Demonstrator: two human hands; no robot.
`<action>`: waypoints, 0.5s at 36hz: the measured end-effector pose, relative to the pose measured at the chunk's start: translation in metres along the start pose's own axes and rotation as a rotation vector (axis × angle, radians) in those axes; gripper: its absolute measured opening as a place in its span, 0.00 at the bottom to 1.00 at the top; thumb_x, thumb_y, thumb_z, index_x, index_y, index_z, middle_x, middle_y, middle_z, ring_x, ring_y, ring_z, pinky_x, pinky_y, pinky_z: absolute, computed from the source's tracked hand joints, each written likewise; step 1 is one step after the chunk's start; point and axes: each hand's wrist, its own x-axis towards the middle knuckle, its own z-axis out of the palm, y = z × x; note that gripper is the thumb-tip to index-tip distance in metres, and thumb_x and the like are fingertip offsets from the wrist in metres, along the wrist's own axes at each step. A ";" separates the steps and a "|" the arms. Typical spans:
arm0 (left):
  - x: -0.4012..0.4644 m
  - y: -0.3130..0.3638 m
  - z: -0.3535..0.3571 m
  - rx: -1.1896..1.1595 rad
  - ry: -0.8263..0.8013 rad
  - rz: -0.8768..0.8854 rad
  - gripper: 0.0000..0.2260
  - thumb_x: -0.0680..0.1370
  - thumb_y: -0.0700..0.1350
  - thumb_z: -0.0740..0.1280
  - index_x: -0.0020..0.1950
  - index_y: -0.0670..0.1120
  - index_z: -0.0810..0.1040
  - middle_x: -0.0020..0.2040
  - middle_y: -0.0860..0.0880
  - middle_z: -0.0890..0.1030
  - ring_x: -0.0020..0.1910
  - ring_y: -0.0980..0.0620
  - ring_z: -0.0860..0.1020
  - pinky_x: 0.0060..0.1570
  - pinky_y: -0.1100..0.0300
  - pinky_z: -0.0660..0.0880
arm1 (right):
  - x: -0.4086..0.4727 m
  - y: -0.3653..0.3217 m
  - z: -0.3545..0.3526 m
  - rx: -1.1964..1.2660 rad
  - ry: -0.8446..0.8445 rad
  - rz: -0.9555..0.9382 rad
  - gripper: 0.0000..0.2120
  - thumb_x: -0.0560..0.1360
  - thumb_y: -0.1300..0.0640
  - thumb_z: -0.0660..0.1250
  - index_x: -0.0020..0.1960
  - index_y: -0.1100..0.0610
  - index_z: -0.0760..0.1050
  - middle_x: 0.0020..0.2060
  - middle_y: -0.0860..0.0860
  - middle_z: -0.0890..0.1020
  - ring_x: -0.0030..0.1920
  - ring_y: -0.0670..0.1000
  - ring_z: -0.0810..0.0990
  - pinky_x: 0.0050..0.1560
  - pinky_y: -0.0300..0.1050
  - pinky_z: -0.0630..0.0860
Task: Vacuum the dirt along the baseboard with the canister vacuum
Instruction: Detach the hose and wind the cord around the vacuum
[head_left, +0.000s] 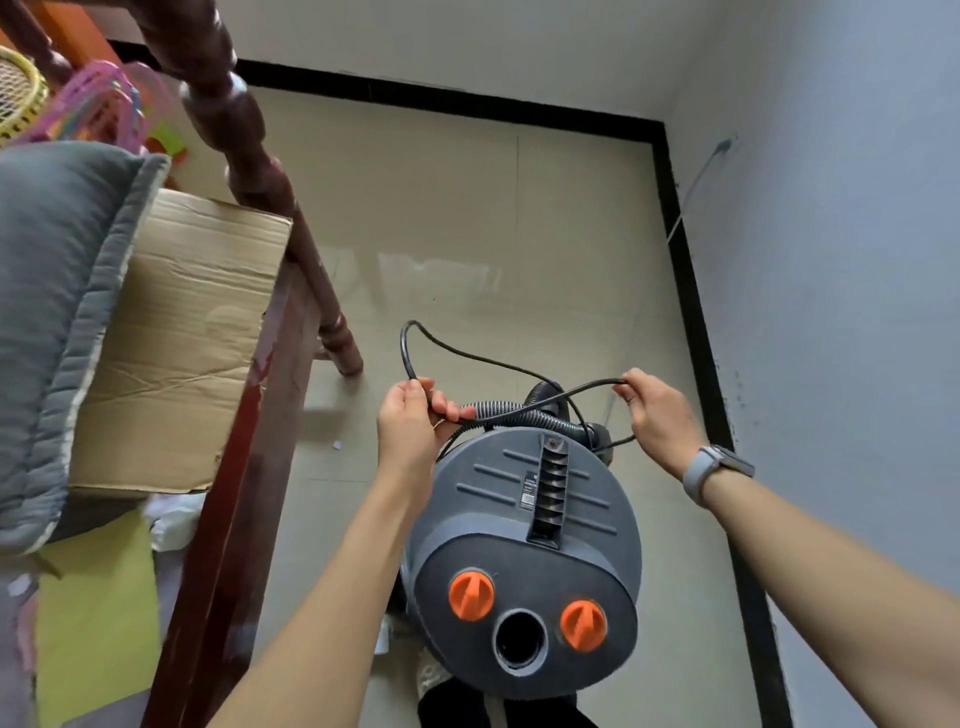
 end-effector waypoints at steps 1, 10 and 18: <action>0.001 -0.003 0.004 0.006 -0.013 -0.013 0.13 0.85 0.40 0.48 0.44 0.42 0.66 0.33 0.46 0.66 0.27 0.53 0.70 0.43 0.53 0.78 | -0.002 0.006 -0.002 0.017 -0.001 0.015 0.11 0.82 0.56 0.58 0.49 0.63 0.74 0.39 0.57 0.76 0.40 0.60 0.73 0.38 0.48 0.63; 0.006 -0.041 0.029 0.106 -0.133 -0.094 0.12 0.85 0.41 0.48 0.46 0.43 0.68 0.34 0.46 0.77 0.38 0.48 0.81 0.49 0.52 0.78 | -0.009 0.065 -0.011 0.077 -0.056 0.156 0.10 0.82 0.58 0.58 0.50 0.64 0.73 0.39 0.56 0.75 0.41 0.59 0.73 0.41 0.49 0.66; 0.004 -0.072 0.040 0.225 -0.147 -0.114 0.11 0.85 0.38 0.51 0.46 0.43 0.69 0.32 0.48 0.79 0.36 0.49 0.82 0.45 0.55 0.80 | -0.035 0.112 0.014 0.117 -0.108 0.244 0.10 0.82 0.57 0.58 0.49 0.62 0.74 0.39 0.55 0.75 0.43 0.60 0.75 0.40 0.49 0.66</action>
